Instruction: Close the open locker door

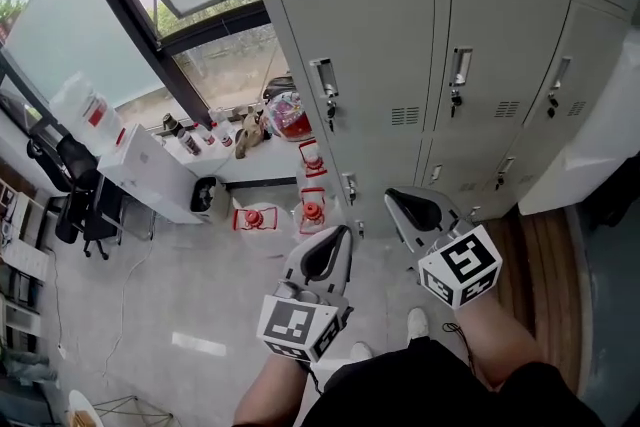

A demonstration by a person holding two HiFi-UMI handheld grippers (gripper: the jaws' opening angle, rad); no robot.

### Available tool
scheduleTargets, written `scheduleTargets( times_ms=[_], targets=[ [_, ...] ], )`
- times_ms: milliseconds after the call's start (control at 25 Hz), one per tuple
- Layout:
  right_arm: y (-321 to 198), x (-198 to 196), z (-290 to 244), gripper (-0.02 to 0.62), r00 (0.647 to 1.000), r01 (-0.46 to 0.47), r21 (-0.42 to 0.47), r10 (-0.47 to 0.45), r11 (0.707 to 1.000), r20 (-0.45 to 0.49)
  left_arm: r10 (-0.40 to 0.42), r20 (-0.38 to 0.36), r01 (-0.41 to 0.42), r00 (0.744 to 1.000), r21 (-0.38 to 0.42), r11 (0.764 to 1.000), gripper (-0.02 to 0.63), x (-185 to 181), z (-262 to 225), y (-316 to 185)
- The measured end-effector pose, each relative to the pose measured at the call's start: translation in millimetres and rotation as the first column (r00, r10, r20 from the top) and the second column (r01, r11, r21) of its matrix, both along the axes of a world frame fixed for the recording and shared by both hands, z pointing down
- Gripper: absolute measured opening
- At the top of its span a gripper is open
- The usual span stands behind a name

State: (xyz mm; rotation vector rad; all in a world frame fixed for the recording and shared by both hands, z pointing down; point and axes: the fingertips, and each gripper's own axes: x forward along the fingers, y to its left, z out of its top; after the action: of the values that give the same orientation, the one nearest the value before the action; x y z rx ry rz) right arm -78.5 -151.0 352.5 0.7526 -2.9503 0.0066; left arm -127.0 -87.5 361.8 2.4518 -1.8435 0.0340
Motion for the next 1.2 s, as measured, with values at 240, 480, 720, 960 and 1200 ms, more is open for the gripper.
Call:
scheduleTargets(
  times_ms=[240,480,720,960,1200],
  targets=[
    [32,0,4,0.054,0.999,-0.049,0.002,0.049,0.999,-0.010,0.063,-0.015,-0.062,0.998,0.007,0.998,0.018,-2,4,21],
    [53,0,7,0.054,0.997,-0.080,0.003,0.080,0.997,-0.011,0.102,-0.025,-0.102,0.994,0.011,0.995,0.018,-3,6,36],
    [65,-2,5,0.054,0.995,-0.095,0.013,0.095,0.995,-0.012,0.129,-0.019,-0.129,0.991,0.021,0.991,0.017,-4,4,44],
    [72,2,5,0.054,0.994,-0.110,0.020,0.110,0.994,-0.020,0.149,-0.022,-0.148,0.989,0.030,0.989,0.017,-2,3,48],
    [78,6,4,0.054,0.993,-0.114,0.026,0.114,0.993,-0.025,0.162,-0.025,-0.161,0.987,0.032,0.986,0.017,3,2,51]
  ],
)
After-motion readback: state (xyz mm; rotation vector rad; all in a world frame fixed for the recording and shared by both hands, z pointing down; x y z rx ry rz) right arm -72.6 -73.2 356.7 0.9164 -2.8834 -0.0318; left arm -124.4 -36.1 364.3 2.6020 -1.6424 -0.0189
